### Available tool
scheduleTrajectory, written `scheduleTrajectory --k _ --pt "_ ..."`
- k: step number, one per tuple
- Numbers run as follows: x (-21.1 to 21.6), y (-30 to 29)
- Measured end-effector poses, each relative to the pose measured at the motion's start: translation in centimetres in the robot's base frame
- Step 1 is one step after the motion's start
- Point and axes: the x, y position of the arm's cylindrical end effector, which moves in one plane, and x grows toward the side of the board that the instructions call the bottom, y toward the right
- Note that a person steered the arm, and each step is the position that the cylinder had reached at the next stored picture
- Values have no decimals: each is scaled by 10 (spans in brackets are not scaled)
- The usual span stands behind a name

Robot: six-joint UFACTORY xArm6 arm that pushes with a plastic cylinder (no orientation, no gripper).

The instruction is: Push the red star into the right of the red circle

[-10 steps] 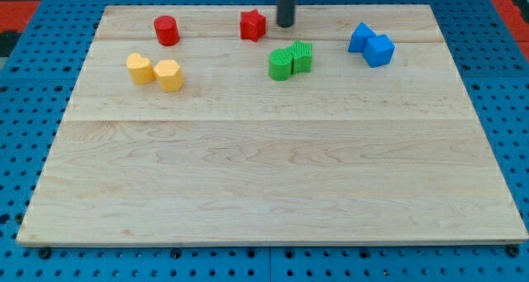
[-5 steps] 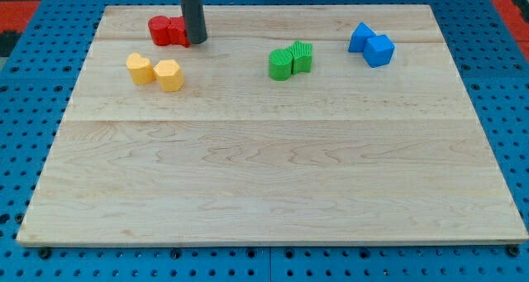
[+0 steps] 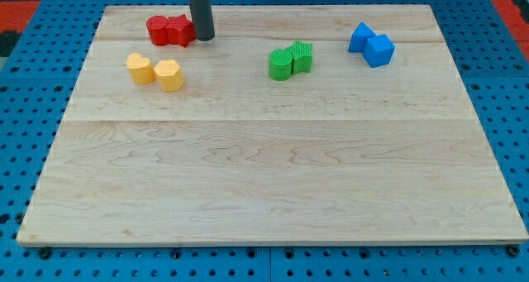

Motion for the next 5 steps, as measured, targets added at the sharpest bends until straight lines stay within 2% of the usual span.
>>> scheduleTrajectory --k 3,5 --pt "0 4" --pt "0 43"
